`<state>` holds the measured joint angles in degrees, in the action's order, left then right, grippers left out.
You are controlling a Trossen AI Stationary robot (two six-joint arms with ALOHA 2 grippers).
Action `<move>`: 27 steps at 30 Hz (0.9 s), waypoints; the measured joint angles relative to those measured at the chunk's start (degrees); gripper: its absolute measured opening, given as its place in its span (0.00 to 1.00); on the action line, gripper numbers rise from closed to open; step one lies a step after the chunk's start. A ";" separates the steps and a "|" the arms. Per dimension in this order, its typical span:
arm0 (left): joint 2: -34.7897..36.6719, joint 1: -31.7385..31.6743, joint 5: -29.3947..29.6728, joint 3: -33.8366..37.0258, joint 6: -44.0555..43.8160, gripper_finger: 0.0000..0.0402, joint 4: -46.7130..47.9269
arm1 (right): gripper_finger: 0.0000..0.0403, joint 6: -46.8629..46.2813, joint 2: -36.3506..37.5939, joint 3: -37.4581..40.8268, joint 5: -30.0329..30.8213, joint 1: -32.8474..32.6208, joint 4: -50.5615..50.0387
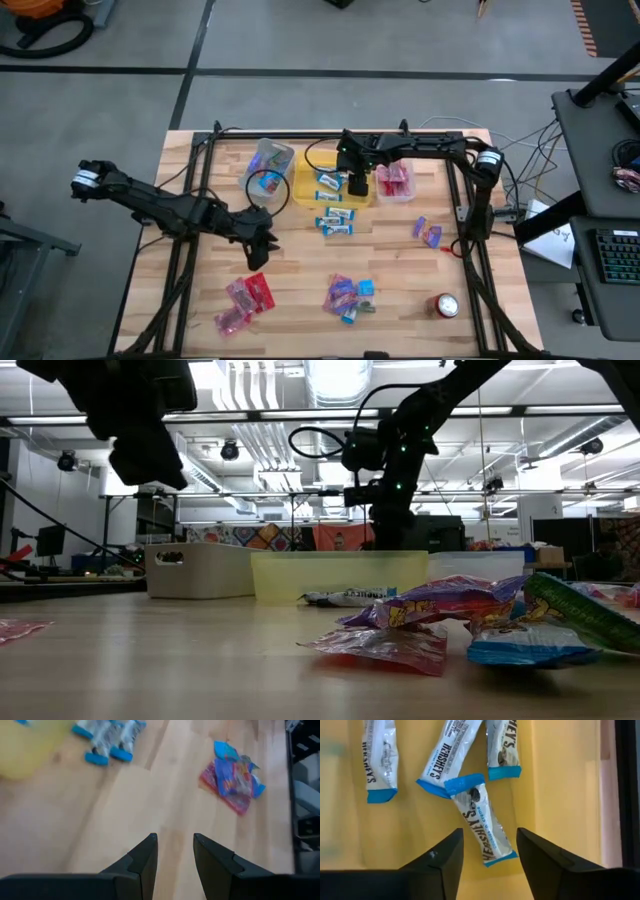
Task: Sort candy
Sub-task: Put the red candy into the transparent bin
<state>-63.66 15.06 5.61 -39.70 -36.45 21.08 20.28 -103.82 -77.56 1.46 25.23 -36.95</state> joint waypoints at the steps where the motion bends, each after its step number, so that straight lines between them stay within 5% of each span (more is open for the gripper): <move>1: 0.00 0.47 -0.99 0.00 -1.42 0.27 0.63 | 0.45 -0.61 0.28 0.00 -0.02 -0.26 -0.44; 15: -3.47 12.34 -3.64 0.00 -20.13 0.27 5.28 | 0.45 -3.83 6.26 0.00 -0.43 -8.77 -1.67; 27: -12.13 27.31 -9.67 0.00 -9.87 0.27 5.94 | 0.44 -4.75 7.75 0.00 -0.38 -13.65 -0.58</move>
<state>-75.79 42.36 -4.05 -39.70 -46.32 27.02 15.53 -96.07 -77.56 1.08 11.58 -37.52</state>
